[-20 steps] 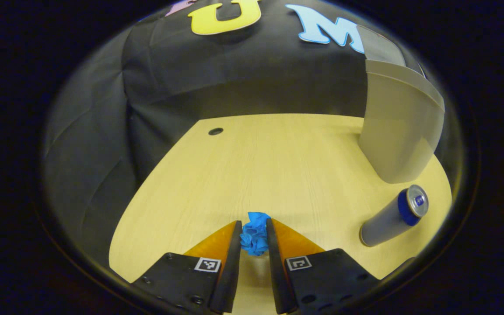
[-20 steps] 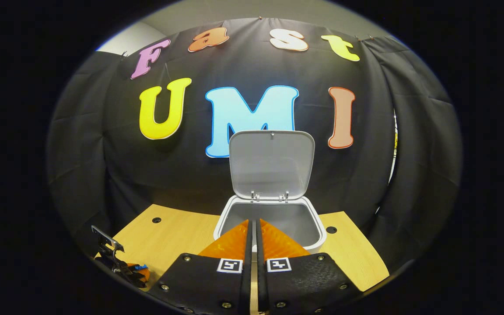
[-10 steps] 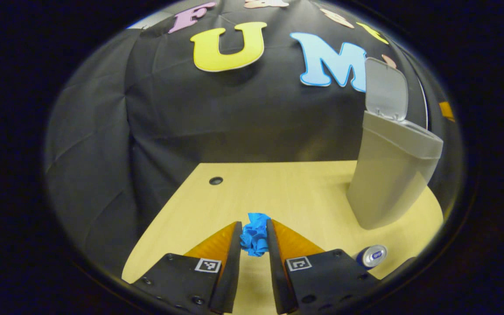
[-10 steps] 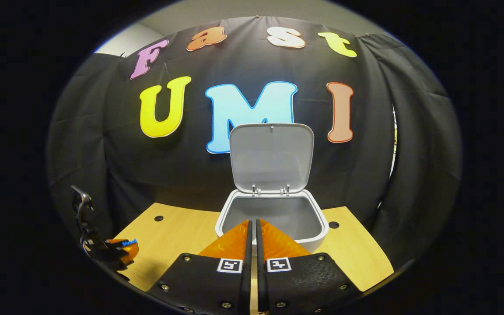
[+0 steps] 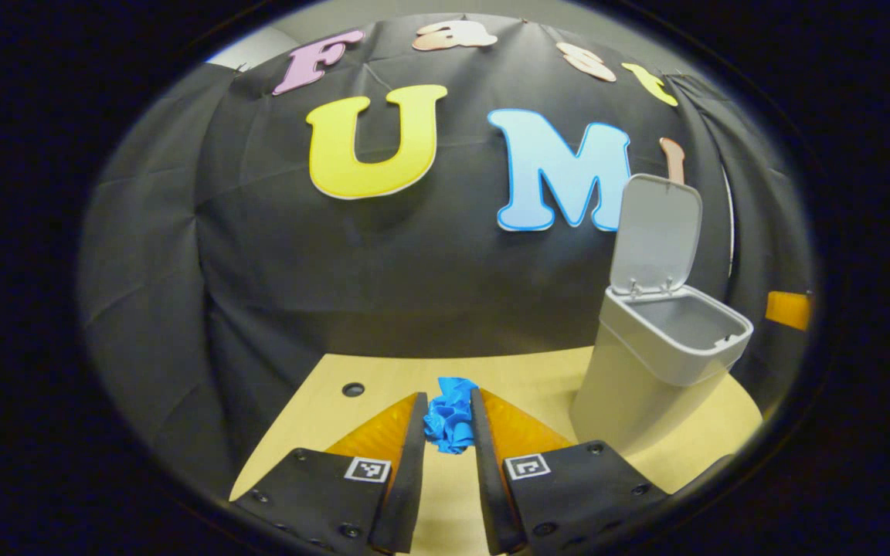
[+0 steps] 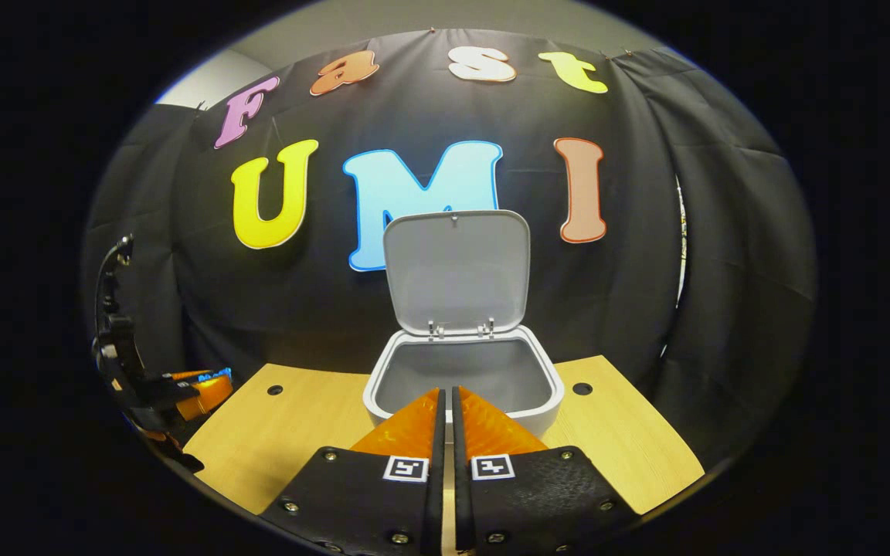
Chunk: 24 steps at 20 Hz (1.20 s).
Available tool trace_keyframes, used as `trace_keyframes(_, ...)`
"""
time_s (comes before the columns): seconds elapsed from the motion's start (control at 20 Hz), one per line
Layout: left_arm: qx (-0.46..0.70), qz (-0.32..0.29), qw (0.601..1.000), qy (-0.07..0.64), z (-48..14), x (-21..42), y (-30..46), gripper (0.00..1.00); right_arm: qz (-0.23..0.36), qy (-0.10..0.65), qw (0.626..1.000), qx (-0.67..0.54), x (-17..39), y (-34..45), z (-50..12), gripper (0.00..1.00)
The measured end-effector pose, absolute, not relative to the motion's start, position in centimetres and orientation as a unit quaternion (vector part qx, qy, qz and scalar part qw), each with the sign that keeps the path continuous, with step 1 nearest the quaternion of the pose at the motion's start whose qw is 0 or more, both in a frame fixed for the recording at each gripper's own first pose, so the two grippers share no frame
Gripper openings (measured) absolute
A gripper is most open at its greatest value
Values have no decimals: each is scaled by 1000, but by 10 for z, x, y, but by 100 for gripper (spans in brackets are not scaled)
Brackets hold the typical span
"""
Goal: Press the lid of the desktop garbage bin to open it, pick up the crumpled paper on the desktop and throw it into the bin, then pick up the pop can on the desktop and drop it into the bin, and finally close the garbage bin lid.
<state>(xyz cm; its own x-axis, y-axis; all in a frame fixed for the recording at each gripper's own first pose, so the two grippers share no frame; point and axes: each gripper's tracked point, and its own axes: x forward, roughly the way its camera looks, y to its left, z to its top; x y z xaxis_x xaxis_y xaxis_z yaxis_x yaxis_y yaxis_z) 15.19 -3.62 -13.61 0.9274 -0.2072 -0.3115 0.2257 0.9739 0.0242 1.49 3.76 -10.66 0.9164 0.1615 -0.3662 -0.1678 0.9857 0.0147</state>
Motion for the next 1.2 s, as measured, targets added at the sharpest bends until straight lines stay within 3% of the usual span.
trace_keyframes(0.3, 43, -179, 976, 119, -101, 155, -116, 42, 51, 187, 981, -6, 11, 1, -107, 6)
trace_keyframes(0.4, 42, -202, 972, 115, -96, 150, -143, 37, 41, 188, 981, -4, 11, -10, -108, 6)
trace_keyframes(0.65, 32, -246, 963, 107, -84, 147, -204, 40, 27, 196, 980, 3, 7, -34, -114, 6)
trace_keyframes(1.2, 36, -282, 951, 122, -98, 153, -284, 37, 4, 204, 979, 15, 8, -89, -123, 6)
